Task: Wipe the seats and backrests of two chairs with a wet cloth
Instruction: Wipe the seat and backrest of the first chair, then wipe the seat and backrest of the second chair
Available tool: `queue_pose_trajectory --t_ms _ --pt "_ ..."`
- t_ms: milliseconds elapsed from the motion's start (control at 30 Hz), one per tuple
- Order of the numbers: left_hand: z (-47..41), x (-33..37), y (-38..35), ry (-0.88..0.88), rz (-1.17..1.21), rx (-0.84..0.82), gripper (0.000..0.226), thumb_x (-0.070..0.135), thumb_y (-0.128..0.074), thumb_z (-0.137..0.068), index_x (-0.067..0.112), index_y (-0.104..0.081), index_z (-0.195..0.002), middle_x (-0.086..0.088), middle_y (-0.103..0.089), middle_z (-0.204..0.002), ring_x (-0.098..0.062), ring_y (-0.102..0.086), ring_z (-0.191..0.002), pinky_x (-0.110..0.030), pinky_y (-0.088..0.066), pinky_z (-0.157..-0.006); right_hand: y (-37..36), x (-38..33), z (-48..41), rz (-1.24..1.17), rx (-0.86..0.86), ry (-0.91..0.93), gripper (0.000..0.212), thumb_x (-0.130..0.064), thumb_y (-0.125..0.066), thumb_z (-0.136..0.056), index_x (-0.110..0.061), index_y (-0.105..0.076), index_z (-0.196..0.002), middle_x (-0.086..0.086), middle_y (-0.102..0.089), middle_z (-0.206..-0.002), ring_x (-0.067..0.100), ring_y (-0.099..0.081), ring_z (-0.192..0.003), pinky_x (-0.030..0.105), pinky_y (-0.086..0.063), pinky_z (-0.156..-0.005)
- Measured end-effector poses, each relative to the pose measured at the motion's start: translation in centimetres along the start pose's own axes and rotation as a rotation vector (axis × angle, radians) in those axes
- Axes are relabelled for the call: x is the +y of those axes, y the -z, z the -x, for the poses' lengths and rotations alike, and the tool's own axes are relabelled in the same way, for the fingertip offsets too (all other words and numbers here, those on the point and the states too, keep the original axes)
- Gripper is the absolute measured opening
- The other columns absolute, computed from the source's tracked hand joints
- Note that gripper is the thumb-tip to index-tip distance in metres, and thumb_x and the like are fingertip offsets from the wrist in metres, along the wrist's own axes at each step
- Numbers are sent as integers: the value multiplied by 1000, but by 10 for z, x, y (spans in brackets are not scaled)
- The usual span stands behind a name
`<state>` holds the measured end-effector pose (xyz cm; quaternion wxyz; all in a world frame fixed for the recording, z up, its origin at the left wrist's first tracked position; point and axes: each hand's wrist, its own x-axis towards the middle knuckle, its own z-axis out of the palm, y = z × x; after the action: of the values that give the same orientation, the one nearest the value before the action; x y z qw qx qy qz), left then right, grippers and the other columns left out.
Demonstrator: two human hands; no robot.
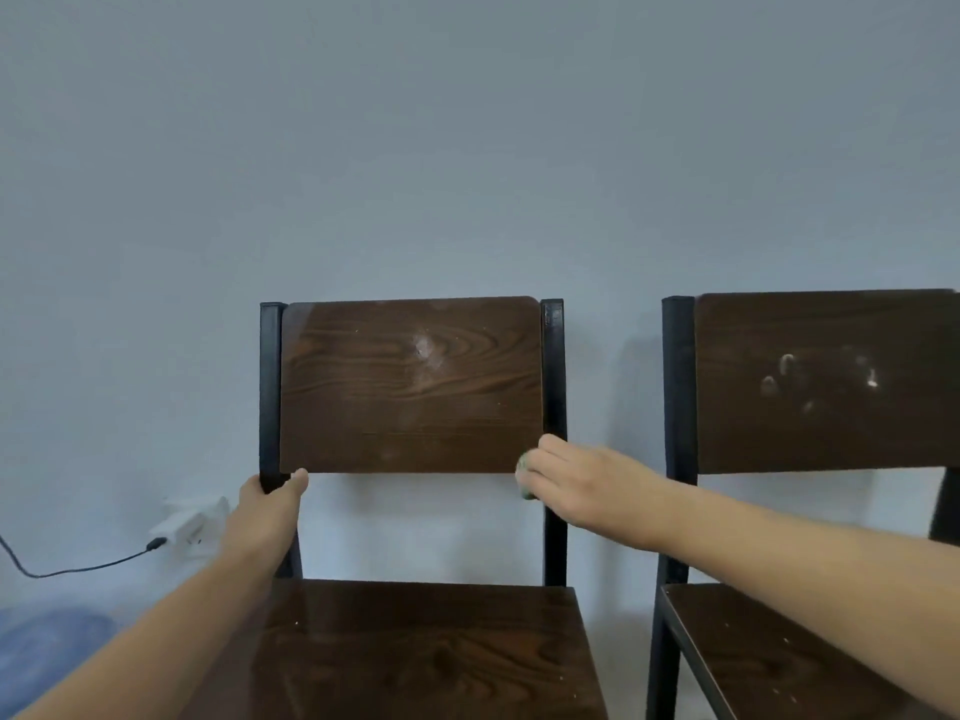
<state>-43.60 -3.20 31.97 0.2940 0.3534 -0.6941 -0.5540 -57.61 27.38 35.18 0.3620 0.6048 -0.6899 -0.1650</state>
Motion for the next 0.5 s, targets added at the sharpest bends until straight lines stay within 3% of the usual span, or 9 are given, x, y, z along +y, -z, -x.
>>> queue_pose_trajectory --t_ms 67,133,233,333,400,467,500 --pt "30 -6 -6 -14 -109 91 71 45 -57 -84 1 -46 -139 -22 -59 -131 -44 -58 -111 -56 -47 -99 -1 -1 28 -97 6 -128 29 9 -68 -85 -5 -69 -110 8 -67 -103 21 -59 -92 30 -58 -71" --pt "67 -7 -18 -43 -189 76 75 43 -62 -74 1 -49 -134 -32 -56 -130 -48 -59 -106 -59 -50 -93 4 0 68 -212 37 -319 38 9 -71 -82 -7 -69 -116 8 -65 -104 21 -59 -96 30 -57 -79" --pt "127 -1 -51 -154 -232 -135 56 25 -66 -84 16 -46 -136 -16 -51 -135 -31 -55 -110 -42 -47 -89 29 0 149 -485 131 -757 38 7 -62 -94 -14 -71 -124 5 -62 -99 18 -60 -90 11 -46 -80" --pt "172 1 -83 -163 -213 -350 43 20 -64 -84 17 -55 -126 -8 -60 -120 -21 -59 -99 -36 -48 -81 49 8 231 -615 -64 -1192 29 -3 -62 -98 -17 -77 -118 -2 -69 -90 7 -66 -80 3 -42 -61" --pt "193 1 -106 -176 -237 -436 33 23 -60 -82 21 -64 -114 -4 -68 -107 -21 -64 -97 -43 -53 -88 48 19 282 -631 -186 -1408 28 1 -60 -96 -11 -79 -112 2 -75 -91 18 -74 -81 1 -44 -55" --pt "214 3 -132 -158 -258 -536 23 19 -58 -88 25 -66 -109 -6 -72 -98 -23 -68 -94 -47 -55 -90 40 33 329 -545 -222 -1558 34 5 -54 -96 -8 -76 -117 5 -75 -108 31 -75 -96 8 -55 -71" --pt "225 4 -146 -150 -263 -576 21 18 -58 -90 26 -66 -108 -8 -72 -97 -24 -69 -93 -46 -56 -89 34 38 349 -504 -212 -1609 34 4 -55 -97 -7 -72 -124 9 -73 -121 33 -73 -103 19 -58 -84"
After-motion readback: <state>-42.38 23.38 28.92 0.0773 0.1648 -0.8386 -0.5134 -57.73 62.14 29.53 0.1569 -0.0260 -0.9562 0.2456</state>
